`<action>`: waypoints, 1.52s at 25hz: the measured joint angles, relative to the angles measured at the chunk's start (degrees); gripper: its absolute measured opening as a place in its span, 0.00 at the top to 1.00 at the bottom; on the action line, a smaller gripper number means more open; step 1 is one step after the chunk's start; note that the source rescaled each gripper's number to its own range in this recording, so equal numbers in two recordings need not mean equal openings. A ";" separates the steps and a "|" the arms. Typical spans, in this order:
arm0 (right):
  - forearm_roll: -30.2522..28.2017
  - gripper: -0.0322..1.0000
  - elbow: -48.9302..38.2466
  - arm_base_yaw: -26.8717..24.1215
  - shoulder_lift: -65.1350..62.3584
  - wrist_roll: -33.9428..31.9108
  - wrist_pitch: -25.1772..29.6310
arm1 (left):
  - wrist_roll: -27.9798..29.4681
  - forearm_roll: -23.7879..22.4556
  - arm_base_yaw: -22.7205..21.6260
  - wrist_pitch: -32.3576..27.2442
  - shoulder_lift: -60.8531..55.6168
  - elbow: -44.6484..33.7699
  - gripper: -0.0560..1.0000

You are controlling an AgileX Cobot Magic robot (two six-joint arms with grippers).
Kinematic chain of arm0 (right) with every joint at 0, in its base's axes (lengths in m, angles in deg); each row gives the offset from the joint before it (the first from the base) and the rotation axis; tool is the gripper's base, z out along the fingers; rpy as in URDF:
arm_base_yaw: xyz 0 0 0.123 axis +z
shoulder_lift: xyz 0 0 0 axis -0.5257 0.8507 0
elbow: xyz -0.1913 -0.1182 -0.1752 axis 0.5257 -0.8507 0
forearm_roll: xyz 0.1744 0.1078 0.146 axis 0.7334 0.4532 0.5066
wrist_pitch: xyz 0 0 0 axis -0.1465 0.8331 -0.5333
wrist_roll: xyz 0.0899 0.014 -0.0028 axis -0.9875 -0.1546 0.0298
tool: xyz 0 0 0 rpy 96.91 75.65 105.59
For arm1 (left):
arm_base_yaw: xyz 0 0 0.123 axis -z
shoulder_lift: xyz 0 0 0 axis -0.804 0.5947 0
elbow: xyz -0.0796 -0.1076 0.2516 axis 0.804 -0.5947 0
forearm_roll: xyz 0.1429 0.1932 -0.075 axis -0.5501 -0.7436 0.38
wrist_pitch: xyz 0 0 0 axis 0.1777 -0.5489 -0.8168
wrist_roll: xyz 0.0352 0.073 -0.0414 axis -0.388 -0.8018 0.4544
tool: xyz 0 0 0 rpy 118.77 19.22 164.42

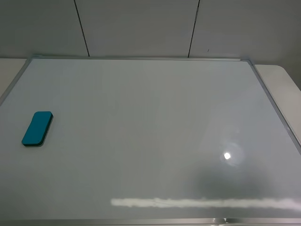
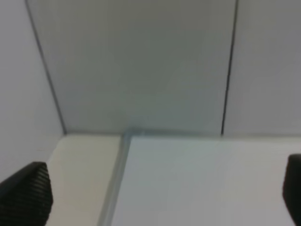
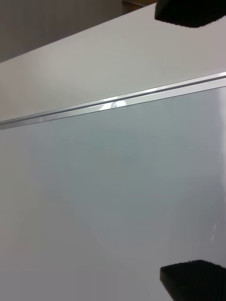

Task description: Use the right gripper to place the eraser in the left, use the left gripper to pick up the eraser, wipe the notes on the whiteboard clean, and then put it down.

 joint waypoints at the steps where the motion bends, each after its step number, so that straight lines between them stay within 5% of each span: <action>1: 0.00 0.00 0.00 0.00 0.00 0.00 0.00 | 0.00 0.38 0.00 -3.50 -1.42 0.00 0.00; 9: 0.00 0.00 0.00 0.00 0.00 0.00 0.00 | 0.08 4.77 -1.93 -25.88 -9.82 0.00 0.00; 13: 0.00 0.00 0.00 0.00 0.00 0.00 0.00 | 0.03 4.96 -4.84 -31.85 -12.93 0.00 0.00; 33: 0.00 0.00 0.00 0.00 0.00 0.00 0.00 | -0.02 4.81 -6.25 -24.79 -13.22 -5.94 0.00; 38: 0.00 0.00 0.00 0.00 0.00 0.00 0.00 | -0.02 4.81 -3.64 -24.65 -13.22 -5.94 0.00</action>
